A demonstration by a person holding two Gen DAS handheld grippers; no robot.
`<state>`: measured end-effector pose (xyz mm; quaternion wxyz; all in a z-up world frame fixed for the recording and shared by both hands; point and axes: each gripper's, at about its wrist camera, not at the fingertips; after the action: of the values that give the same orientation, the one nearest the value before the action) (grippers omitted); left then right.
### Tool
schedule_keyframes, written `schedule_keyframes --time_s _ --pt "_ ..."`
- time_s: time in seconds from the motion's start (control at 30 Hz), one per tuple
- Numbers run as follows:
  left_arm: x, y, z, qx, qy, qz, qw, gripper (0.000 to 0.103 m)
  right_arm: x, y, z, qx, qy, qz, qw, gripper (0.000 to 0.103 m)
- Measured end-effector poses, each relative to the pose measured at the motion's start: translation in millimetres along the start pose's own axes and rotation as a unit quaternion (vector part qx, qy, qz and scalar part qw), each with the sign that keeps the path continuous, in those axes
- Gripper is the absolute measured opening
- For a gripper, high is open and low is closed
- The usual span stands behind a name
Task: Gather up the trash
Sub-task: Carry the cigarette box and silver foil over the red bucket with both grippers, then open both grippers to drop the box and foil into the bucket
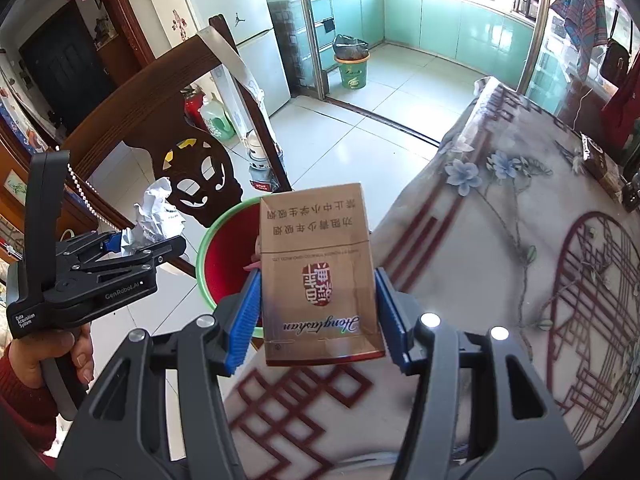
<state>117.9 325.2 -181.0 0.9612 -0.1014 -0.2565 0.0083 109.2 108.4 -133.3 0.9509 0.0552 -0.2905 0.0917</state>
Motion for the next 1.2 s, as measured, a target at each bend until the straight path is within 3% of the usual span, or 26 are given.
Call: schedule_keyframes --time_s 0.6,1.2 --pt "24.6 41.7 -32.3 -0.018 0.024 0.004 0.9995 0.05 25.0 39.7 -54.4 -0.003 0.045 0.003 0.999 0.053" --pt "22.7 62.5 -111.6 -0.014 0.103 0.029 0.9942 0.05 30.5 46.2 -130.9 0.023 0.1 -0.012 0.995 0.053"
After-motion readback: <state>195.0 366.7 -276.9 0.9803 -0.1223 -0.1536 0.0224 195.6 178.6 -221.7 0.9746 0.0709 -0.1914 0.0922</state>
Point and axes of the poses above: each gripper's, at about its wrist camera, not at the fingertips, and z roughly against the way its jaws point, y to its left, x to its top, and after that the axes turned 8 degrees about -x, right-handed
